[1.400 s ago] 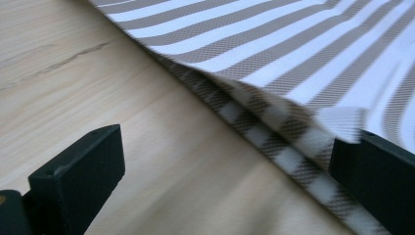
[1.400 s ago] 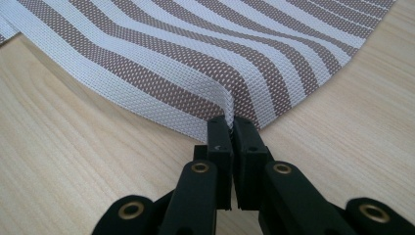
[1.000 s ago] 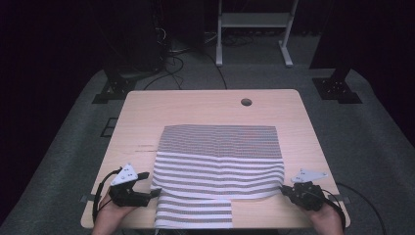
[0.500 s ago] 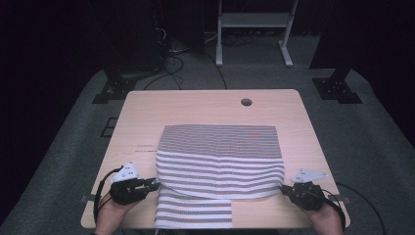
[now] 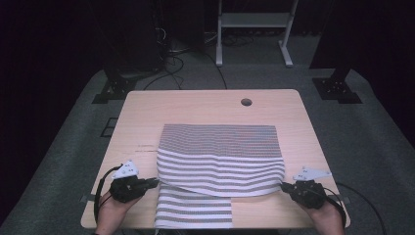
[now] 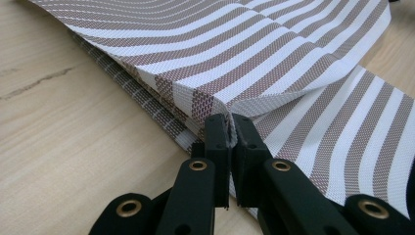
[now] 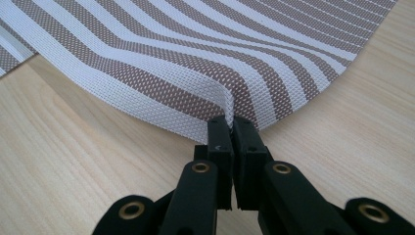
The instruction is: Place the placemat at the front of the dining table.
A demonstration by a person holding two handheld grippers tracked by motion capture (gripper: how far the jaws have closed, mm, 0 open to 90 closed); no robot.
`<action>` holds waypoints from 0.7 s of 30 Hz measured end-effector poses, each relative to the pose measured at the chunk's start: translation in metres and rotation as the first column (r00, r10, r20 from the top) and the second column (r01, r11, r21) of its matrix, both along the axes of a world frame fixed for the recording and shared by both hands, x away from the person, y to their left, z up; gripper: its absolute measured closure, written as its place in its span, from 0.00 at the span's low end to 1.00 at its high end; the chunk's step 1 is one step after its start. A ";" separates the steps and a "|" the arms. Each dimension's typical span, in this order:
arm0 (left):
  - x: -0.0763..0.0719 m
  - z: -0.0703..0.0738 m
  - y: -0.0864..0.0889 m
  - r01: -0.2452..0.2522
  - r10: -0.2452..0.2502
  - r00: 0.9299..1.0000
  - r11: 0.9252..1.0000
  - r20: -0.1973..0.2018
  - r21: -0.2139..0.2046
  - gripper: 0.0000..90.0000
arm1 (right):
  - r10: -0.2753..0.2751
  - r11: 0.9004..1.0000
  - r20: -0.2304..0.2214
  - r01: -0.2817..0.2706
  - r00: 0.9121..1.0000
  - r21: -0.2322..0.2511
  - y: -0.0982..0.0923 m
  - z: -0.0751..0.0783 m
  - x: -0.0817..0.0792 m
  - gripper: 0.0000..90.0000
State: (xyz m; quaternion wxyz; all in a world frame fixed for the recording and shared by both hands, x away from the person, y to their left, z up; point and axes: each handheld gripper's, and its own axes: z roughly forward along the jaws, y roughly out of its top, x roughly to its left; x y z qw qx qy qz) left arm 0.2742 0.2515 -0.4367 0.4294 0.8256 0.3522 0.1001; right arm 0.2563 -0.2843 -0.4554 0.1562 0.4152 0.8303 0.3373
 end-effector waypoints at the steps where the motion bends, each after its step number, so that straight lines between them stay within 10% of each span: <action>1: 0.001 0.001 0.000 -0.003 0.003 1.000 1.000 0.000 -0.002 0.97 | 0.000 1.000 0.004 0.000 1.000 0.004 0.000 0.001 0.000 0.97; 21: 0.039 0.015 -0.001 -0.062 0.064 0.998 0.997 0.029 -0.053 0.97 | -0.017 0.997 0.075 0.012 0.997 0.071 -0.004 0.020 0.036 0.97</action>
